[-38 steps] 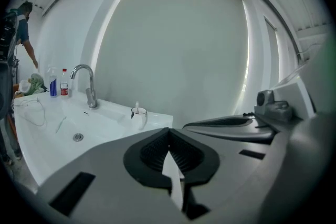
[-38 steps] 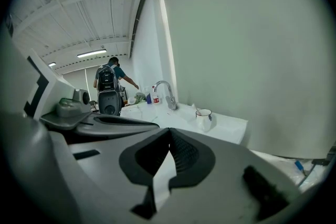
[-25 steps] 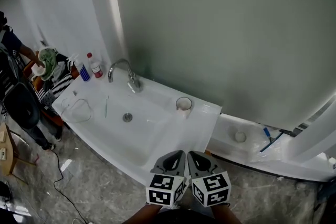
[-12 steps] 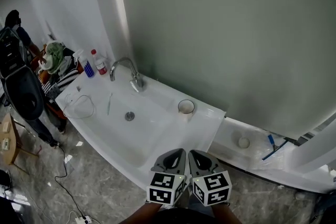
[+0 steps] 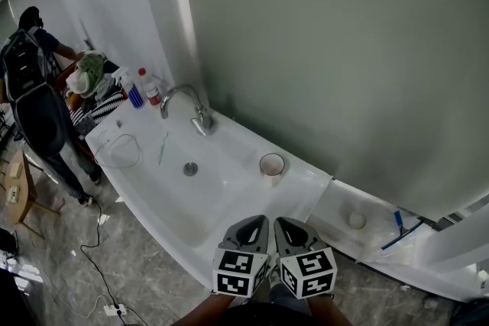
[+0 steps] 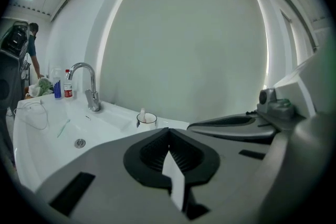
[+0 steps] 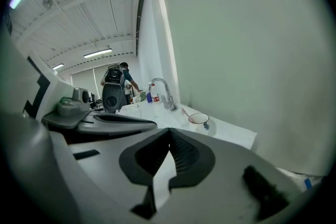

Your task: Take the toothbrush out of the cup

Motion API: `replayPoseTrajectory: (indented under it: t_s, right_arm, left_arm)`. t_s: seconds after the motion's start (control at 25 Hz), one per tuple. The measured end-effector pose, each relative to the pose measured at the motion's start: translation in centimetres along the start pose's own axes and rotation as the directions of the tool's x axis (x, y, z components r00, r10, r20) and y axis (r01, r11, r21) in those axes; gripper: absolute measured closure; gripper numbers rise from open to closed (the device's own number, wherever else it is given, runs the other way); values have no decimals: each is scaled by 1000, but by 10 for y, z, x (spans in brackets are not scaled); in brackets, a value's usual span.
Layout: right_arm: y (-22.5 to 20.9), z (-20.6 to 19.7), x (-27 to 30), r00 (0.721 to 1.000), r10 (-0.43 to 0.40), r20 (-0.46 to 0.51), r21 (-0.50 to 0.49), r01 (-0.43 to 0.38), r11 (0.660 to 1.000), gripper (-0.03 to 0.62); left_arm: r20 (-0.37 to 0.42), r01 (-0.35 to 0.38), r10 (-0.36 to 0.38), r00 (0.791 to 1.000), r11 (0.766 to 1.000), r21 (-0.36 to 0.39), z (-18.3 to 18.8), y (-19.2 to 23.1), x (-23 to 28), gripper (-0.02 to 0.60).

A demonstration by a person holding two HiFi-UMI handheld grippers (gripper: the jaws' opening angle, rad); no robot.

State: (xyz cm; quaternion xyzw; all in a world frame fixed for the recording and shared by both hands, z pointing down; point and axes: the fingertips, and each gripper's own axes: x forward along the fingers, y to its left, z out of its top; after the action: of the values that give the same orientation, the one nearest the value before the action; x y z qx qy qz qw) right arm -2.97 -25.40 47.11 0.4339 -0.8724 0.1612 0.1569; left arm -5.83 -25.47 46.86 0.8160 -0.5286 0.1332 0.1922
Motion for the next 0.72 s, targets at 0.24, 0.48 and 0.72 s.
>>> replayPoseTrajectory:
  t_s: [0.24, 0.48, 0.72]
  right_arm:
    - [-11, 6, 9, 1000, 30, -2, -15, -30, 999, 583]
    - [-21, 11, 18, 998, 55, 1, -18, -55, 998, 583]
    - [-31, 12, 28, 997, 78, 7, -18, -77, 997, 583]
  left_arm:
    - [20, -34, 34, 999, 999, 3, 5, 3, 15, 572]
    - [35, -58, 58, 998, 998, -6, 9, 6, 31, 572]
    - [33, -77, 77, 996, 997, 12, 8, 10, 46, 571]
